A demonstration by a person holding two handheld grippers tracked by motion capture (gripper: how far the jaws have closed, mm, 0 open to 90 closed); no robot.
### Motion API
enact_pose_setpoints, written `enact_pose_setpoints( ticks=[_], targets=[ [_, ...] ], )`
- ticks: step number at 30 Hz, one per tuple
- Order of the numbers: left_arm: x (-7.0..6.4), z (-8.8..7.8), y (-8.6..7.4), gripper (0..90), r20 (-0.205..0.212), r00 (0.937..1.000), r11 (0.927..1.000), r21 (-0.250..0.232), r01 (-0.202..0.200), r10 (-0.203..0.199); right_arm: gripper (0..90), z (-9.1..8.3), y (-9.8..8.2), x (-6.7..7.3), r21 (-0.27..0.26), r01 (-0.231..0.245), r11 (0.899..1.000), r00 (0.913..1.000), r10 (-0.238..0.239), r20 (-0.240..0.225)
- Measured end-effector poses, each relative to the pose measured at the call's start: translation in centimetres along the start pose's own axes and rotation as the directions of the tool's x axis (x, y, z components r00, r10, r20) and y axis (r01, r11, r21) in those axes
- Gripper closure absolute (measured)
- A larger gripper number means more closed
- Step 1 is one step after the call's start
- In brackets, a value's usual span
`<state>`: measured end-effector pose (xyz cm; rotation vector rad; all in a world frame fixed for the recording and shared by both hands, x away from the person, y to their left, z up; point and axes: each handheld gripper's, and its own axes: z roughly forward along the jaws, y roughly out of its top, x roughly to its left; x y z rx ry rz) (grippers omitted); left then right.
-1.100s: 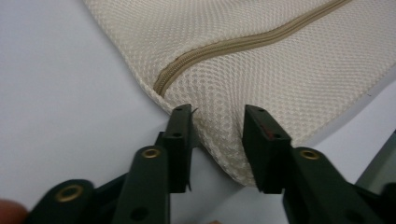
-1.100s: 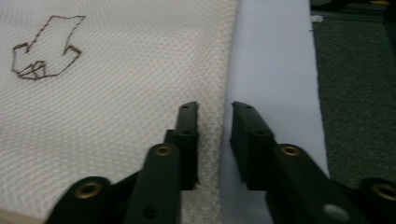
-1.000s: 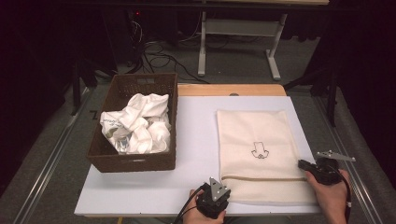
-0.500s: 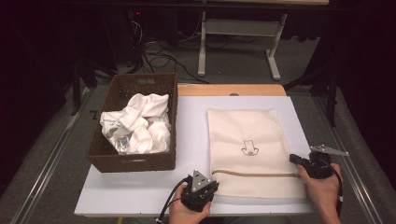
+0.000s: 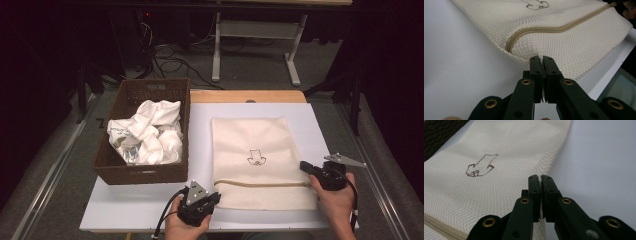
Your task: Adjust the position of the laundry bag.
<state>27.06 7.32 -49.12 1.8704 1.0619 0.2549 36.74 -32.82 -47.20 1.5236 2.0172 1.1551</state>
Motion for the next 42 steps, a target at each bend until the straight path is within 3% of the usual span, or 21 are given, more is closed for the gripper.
enact_pose_setpoints(
  ticks=[12,22,42],
  targets=[
    [1.6,-1.8,-0.6,86.3,-0.017,0.9997,0.9998,-0.012,0.018,-0.018,87.8,1.5,0.3,2.4,0.014,0.030,0.999,0.9991,-0.029,-0.031],
    [2.4,-2.7,-1.1,86.2,-0.030,0.9980,0.9981,-0.031,0.054,-0.055,87.7,1.7,0.3,3.2,0.008,0.053,0.999,0.9974,-0.053,-0.048],
    [4.1,-4.7,-2.8,85.9,-0.074,0.9914,0.9941,-0.015,0.107,-0.108,87.7,4.1,0.4,6.0,0.052,0.112,0.992,0.9898,-0.106,-0.095]
  ],
)
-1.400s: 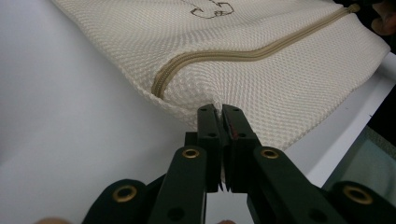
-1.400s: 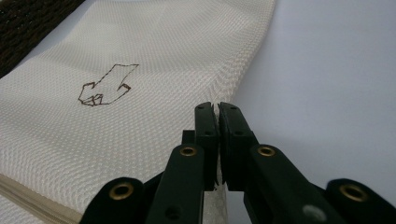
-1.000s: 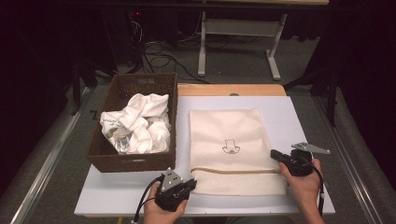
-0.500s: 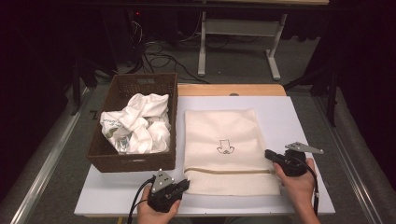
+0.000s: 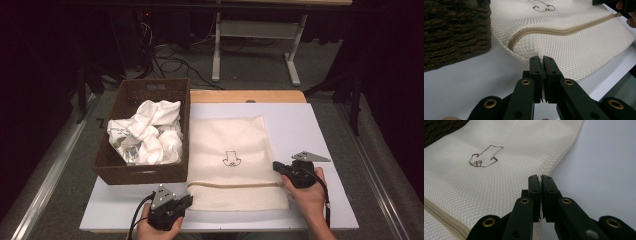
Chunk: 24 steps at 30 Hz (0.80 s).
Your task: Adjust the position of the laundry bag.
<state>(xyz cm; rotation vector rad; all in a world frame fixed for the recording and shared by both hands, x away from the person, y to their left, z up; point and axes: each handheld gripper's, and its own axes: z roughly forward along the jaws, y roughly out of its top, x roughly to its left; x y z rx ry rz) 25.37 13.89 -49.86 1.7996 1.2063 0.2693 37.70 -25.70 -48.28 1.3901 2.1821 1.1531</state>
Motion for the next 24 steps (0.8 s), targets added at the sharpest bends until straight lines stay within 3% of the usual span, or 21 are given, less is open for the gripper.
enact_pose_setpoints(
  ticks=[5,7,8,11,12,13,14,15,16,17,18,24],
  targets=[
    [0.0,0.3,-0.4,85.1,-0.004,1.0000,0.9996,0.028,0.000,0.000,87.7,0.4,-0.2,0.0,0.025,0.001,1.000,1.0000,-0.002,0.007],
    [-0.1,0.4,-0.6,83.4,-0.019,0.9998,0.9991,0.043,-0.003,0.004,87.8,0.5,-0.5,-0.1,0.038,0.007,0.999,0.9999,-0.007,0.008],
    [-0.1,0.6,-0.8,82.8,-0.046,0.9989,0.9984,0.057,-0.001,0.004,87.8,0.5,-0.8,-0.1,0.052,0.013,0.999,0.9999,-0.014,0.002],
    [0.0,0.8,-0.9,77.7,-0.049,0.9988,0.9972,0.074,0.003,0.001,87.2,0.5,-0.9,-0.1,0.064,0.021,0.998,0.9998,-0.021,-0.008],
    [0.0,0.8,-1.0,67.5,-0.067,0.9978,0.9981,0.061,0.004,0.000,81.3,0.4,-1.1,-0.2,0.064,0.017,0.998,0.9996,-0.015,-0.022],
    [0.0,0.8,-1.0,62.7,-0.067,0.9978,0.9981,0.061,0.004,0.000,81.3,0.4,-1.1,-0.2,0.064,0.017,0.998,0.9996,-0.015,-0.022],
    [0.0,0.5,-0.8,55.2,-0.071,0.9975,0.9991,0.041,0.007,-0.004,63.9,0.3,-1.2,-0.4,0.058,0.029,0.998,0.9986,-0.026,-0.046],
    [0.0,0.5,-0.8,52.0,-0.071,0.9975,0.9991,0.041,0.007,-0.004,63.9,0.3,-1.2,-0.4,0.058,0.029,0.998,0.9986,-0.026,-0.046],
    [0.0,0.4,-0.6,47.9,-0.067,0.9977,0.9994,0.032,0.015,-0.013,53.3,0.0,-1.2,-0.5,0.060,0.027,0.998,0.9977,-0.023,-0.063],
    [0.0,0.3,-0.4,47.9,-0.059,0.9981,0.9994,0.027,0.021,-0.019,53.3,0.0,-1.2,-0.5,0.060,0.027,0.998,0.9977,-0.023,-0.063],
    [0.0,0.2,-0.4,42.0,-0.054,0.9982,0.9995,0.018,0.025,-0.024,47.7,-0.5,-1.2,-0.6,0.052,0.020,0.998,0.9963,-0.015,-0.085],
    [-0.5,0.0,-0.2,40.4,-0.049,0.9988,0.9999,-0.007,0.009,-0.010,39.0,-1.5,-1.3,-1.0,0.034,0.003,0.999,0.9964,0.000,-0.085]
  ],
)
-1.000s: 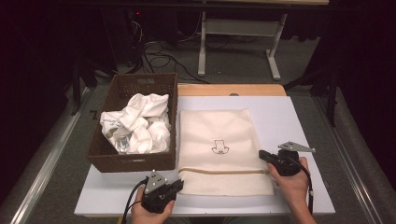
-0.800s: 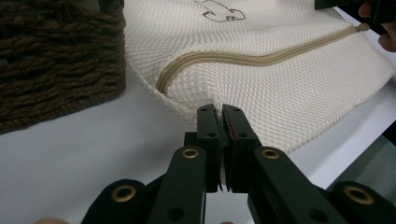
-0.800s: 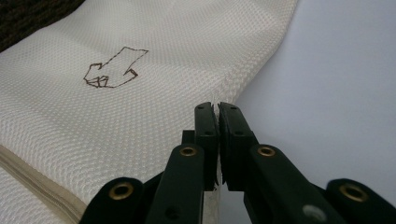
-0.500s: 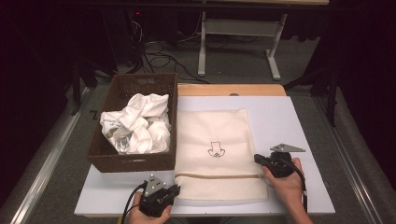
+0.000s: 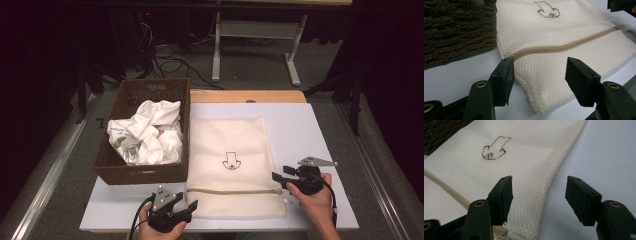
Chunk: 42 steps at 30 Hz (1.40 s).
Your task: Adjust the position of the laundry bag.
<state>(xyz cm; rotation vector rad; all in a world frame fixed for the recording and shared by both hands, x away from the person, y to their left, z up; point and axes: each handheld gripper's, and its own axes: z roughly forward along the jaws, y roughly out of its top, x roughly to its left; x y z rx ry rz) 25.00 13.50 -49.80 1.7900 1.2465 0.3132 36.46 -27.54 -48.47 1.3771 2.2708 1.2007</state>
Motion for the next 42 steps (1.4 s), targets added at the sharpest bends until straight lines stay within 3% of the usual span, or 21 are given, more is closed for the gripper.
enact_pose_setpoints(
  ticks=[2,7,10,21,24,35,39,40,42],
  targets=[
    [-0.3,0.0,0.1,39.5,0.011,0.9999,1.0000,-0.008,0.000,0.000,32.2,-0.2,-0.2,-0.1,0.016,-0.016,1.000,0.9998,0.016,-0.006],
    [-1.1,0.3,0.7,35.8,0.037,0.9989,0.9996,-0.008,-0.028,0.028,27.2,-0.4,-0.3,-0.1,0.020,-0.021,1.000,0.9998,0.021,-0.002],
    [-2.0,0.8,1.2,34.7,0.056,0.9974,0.9989,-0.008,-0.046,0.046,26.6,-0.8,-0.4,-0.2,0.016,-0.046,0.999,0.9989,0.046,0.000],
    [-4.2,2.8,3.1,34.9,0.099,0.9911,0.9961,-0.014,-0.087,0.088,27.7,-0.9,-0.5,-0.6,0.017,-0.057,0.998,0.9983,0.056,0.014],
    [-5.4,3.9,3.5,33.8,0.106,0.9880,0.9937,-0.005,-0.112,0.112,30.0,-0.6,-0.6,-0.7,0.024,-0.071,0.997,0.9970,0.070,0.033],
    [-8.3,6.6,4.6,26.6,0.156,0.9784,0.9907,-0.012,-0.136,0.136,31.5,-0.6,-0.7,-1.0,0.017,-0.075,0.997,0.9966,0.074,0.036],
    [-9.7,8.0,4.2,24.3,0.181,0.9715,0.9877,0.006,-0.157,0.153,33.7,-0.6,-1.0,-1.4,0.022,-0.109,0.994,0.9936,0.108,0.033],
    [-10.4,8.6,3.9,24.0,0.195,0.9670,0.9851,0.021,-0.171,0.164,33.9,-0.5,-1.1,-1.6,0.029,-0.121,0.992,0.9923,0.121,0.030],
    [-10.6,8.9,3.8,24.0,0.199,0.9654,0.9840,0.026,-0.176,0.168,34.3,-0.4,-1.2,-1.7,0.037,-0.126,0.991,0.9919,0.125,0.026]
  ],
)
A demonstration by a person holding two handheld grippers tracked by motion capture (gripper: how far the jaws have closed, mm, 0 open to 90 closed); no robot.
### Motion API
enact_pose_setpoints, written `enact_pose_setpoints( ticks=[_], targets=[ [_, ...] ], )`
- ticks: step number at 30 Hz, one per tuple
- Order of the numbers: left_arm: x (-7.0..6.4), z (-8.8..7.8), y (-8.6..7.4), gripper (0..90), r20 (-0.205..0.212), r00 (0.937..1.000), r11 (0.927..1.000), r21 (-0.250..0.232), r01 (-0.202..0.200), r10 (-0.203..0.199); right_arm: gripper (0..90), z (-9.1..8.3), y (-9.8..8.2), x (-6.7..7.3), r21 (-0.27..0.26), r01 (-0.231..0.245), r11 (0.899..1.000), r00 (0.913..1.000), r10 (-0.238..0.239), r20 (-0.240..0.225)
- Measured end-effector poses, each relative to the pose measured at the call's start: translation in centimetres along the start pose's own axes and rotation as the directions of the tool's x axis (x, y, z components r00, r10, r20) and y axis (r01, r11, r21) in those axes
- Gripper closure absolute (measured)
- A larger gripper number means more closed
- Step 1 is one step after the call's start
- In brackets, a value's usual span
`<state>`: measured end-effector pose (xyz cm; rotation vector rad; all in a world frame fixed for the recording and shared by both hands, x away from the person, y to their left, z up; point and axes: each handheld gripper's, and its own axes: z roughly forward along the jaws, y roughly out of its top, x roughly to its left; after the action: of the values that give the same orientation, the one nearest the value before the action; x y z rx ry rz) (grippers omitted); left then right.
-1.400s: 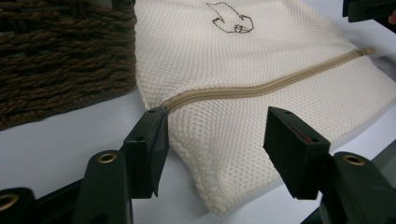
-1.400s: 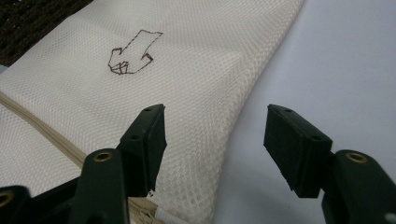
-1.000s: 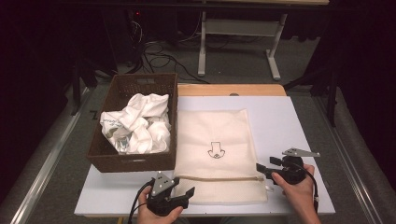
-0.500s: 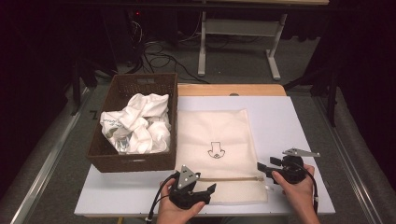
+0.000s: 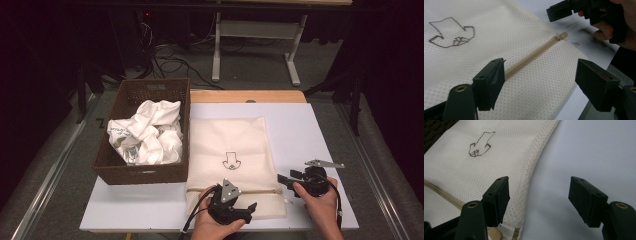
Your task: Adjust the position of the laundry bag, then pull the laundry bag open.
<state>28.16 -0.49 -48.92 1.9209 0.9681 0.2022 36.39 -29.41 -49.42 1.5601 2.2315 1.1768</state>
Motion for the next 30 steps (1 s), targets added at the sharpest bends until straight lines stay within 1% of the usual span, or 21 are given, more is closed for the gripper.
enact_pose_setpoints(
  ticks=[1,2,3,6,8,10,13,14,15,16,18,19,21,22,23,24,25,27,28,29,30],
  targets=[
    [-0.2,0.3,0.0,24.0,0.007,1.0000,1.0000,0.002,0.003,-0.003,34.3,0.0,0.0,0.0,0.000,0.000,1.000,1.0000,0.000,0.000],
    [-0.6,0.9,0.1,24.4,0.016,0.9999,0.9998,0.018,-0.007,0.006,35.1,0.1,-0.1,0.0,0.000,-0.011,1.000,0.9999,0.011,-0.013],
    [-0.6,0.9,0.1,24.4,0.016,0.9999,0.9998,0.018,-0.007,0.006,35.1,0.1,-0.1,0.0,0.000,-0.011,1.000,0.9999,0.011,-0.013],
    [-1.3,1.6,0.8,24.5,0.025,0.9993,0.9995,0.018,-0.028,0.027,35.0,0.4,-0.1,0.1,0.017,-0.007,1.000,0.9997,0.007,-0.023],
    [-1.5,1.9,1.1,26.0,0.025,0.9991,0.9993,0.017,-0.035,0.034,35.3,0.7,-0.1,0.3,0.023,-0.013,1.000,0.9991,0.014,-0.041],
    [-1.8,2.6,1.4,27.7,0.028,0.9993,0.9993,0.027,-0.027,0.026,36.9,0.9,-0.1,0.4,0.035,-0.013,0.999,0.9989,0.015,-0.045],
    [-1.9,3.1,1.4,31.2,0.023,0.9994,0.9989,0.038,-0.026,0.025,38.7,1.1,-0.2,0.4,0.043,-0.015,0.999,0.9984,0.017,-0.054],
    [-2.0,3.6,1.3,33.2,0.027,0.9994,0.9988,0.045,-0.021,0.020,40.3,1.3,-0.3,0.5,0.049,-0.019,0.999,0.9976,0.022,-0.066],
    [-2.0,3.6,1.3,35.5,0.027,0.9994,0.9988,0.045,-0.021,0.020,40.3,1.3,-0.3,0.5,0.049,-0.019,0.999,0.9976,0.022,-0.066],
    [-2.0,3.8,1.2,35.5,0.025,0.9995,0.9982,0.056,-0.022,0.021,41.1,1.3,-0.3,0.5,0.050,-0.020,0.999,0.9974,0.023,-0.069],
    [-2.0,4.5,1.0,44.4,0.015,0.9996,0.9966,0.079,-0.023,0.022,43.0,1.4,-0.3,0.7,0.056,-0.024,0.998,0.9960,0.029,-0.085],
    [-1.9,4.8,1.0,44.4,0.006,0.9998,0.9956,0.091,-0.020,0.019,43.0,1.4,-0.3,0.7,0.056,-0.024,0.998,0.9960,0.029,-0.085],
    [-1.8,5.3,0.8,51.7,-0.008,0.9999,0.9945,0.104,-0.010,0.011,44.3,1.5,-0.4,0.9,0.065,-0.016,0.998,0.9952,0.022,-0.095],
    [-1.7,5.6,0.8,54.3,-0.007,1.0000,0.9939,0.110,0.003,-0.002,45.0,1.6,-0.4,1.0,0.061,-0.018,0.998,0.9947,0.024,-0.100],
    [-1.6,5.7,0.7,56.6,-0.006,1.0000,0.9931,0.117,-0.002,0.003,45.5,1.6,-0.4,1.1,0.070,-0.021,0.997,0.9945,0.028,-0.101],
    [-1.6,5.9,0.7,61.0,-0.006,1.0000,0.9932,0.116,0.005,-0.005,46.5,1.7,-0.5,1.1,0.067,-0.024,0.997,0.9933,0.032,-0.111],
    [-1.6,6.0,0.6,61.0,-0.002,1.0000,0.9927,0.121,0.004,-0.004,46.5,1.7,-0.5,1.1,0.067,-0.024,0.997,0.9933,0.032,-0.111],
    [-1.9,6.2,0.7,64.9,0.004,0.9999,0.9948,0.101,0.010,-0.010,47.8,1.7,-0.5,0.9,0.071,-0.054,0.996,0.9901,0.062,-0.126],
    [-2.1,6.2,0.7,68.7,0.012,0.9999,0.9957,0.092,0.005,-0.006,50.9,1.6,-0.6,0.4,0.080,-0.127,0.989,0.9776,0.139,-0.159],
    [-2.2,6.3,0.8,68.7,0.014,0.9999,0.9961,0.089,-0.001,-0.001,50.9,1.6,-0.6,0.4,0.080,-0.127,0.989,0.9776,0.139,-0.159],
    [-2.4,6.7,0.9,69.4,0.017,0.9997,0.9946,0.102,-0.020,0.018,54.6,1.5,-0.8,-0.2,0.094,-0.183,0.979,0.9609,0.198,-0.194]
  ],
)
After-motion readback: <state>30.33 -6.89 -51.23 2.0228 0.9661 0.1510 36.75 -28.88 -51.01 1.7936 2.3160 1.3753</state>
